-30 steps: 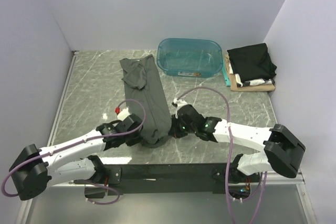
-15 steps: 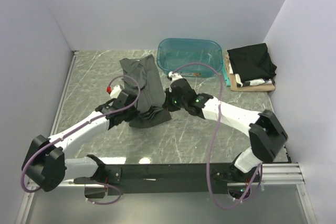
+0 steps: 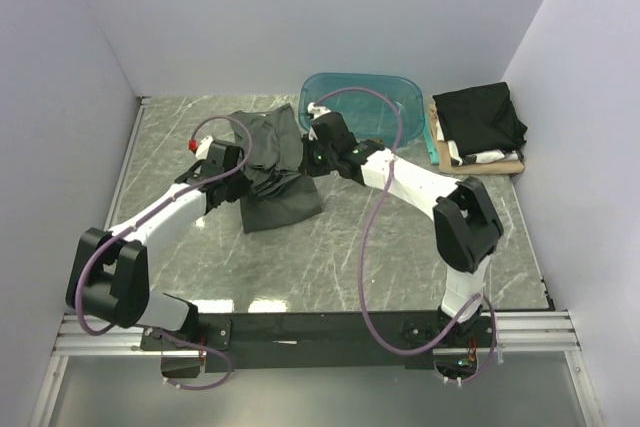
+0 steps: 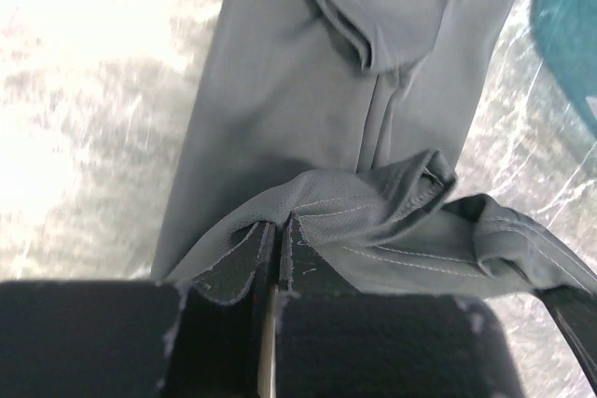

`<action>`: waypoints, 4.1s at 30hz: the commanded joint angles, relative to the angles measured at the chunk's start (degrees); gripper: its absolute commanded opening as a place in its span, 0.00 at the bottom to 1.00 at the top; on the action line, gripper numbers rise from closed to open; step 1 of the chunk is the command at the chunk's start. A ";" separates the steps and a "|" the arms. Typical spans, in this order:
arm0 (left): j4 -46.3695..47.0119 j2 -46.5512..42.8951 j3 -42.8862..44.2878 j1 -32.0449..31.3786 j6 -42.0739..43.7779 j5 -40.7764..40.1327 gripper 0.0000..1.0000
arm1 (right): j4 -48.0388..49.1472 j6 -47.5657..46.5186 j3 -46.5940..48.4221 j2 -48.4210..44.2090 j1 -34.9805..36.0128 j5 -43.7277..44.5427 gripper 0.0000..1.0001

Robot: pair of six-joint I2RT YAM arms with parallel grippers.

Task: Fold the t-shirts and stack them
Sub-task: Fold the tshirt

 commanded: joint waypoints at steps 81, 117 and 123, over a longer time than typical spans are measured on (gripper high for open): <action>12.67 -16.89 -21.71 5.95 2.42 12.84 0.95 | 15.00 2.91 -3.00 -3.16 -2.85 -3.33 0.84; 12.06 -0.70 -18.46 5.95 4.09 12.32 0.01 | 9.20 6.00 -19.28 -4.78 -5.32 -7.02 0.68; 13.64 -2.02 -20.57 5.95 4.00 13.28 0.01 | 10.61 6.09 -19.55 -0.30 -4.79 -9.21 0.59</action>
